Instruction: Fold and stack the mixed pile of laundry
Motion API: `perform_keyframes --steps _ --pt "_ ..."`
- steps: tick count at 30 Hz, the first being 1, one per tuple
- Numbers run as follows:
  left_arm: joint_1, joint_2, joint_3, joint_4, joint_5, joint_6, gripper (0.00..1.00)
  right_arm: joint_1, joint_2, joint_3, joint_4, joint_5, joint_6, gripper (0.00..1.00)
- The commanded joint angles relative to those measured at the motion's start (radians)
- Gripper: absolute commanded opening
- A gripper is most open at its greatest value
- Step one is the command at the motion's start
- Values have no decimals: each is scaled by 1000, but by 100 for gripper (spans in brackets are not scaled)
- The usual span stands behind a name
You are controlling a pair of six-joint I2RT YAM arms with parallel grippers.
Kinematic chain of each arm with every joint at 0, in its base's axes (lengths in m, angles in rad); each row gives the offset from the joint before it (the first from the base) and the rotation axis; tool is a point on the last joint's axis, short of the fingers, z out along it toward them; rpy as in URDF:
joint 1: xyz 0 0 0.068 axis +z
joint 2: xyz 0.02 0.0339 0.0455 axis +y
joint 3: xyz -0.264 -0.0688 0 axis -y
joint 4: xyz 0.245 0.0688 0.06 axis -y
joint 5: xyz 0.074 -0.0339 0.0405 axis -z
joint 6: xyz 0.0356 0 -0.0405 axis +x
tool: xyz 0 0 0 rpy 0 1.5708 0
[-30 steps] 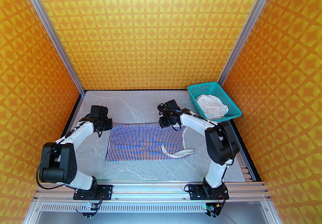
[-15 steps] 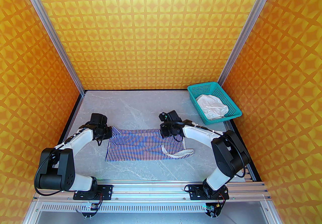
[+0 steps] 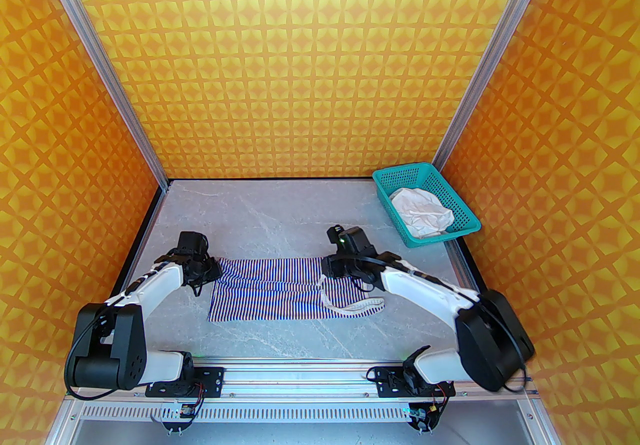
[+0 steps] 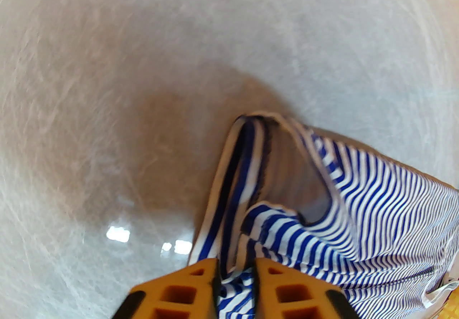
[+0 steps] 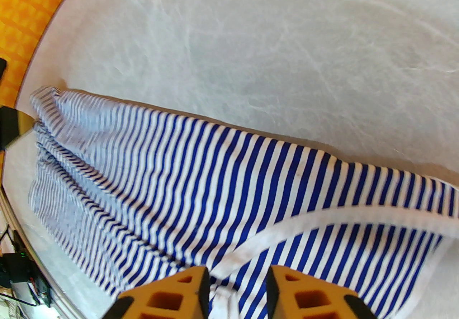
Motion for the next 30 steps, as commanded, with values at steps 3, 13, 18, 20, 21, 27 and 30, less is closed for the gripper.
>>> perform_keyframes --steps 3,13,18,20,21,27,30 --pt "8 -85 38 -64 -56 -1 40 -83 4 142 -289 162 80 38" --pt "-141 8 203 -77 66 56 21 -322 287 294 -315 92 94 31" --pt "-167 99 158 44 125 -8 6 -352 344 250 -263 62 101 21" --pt "-167 117 131 61 129 -25 2 -353 340 214 -255 61 106 20" --pt "-166 120 115 63 125 -30 1 -352 329 192 -250 60 107 20" --pt "-128 55 15 42 72 -44 2 -353 282 91 -214 91 119 21" --pt "-112 17 -23 26 52 -44 8 -355 303 84 -202 86 114 22"
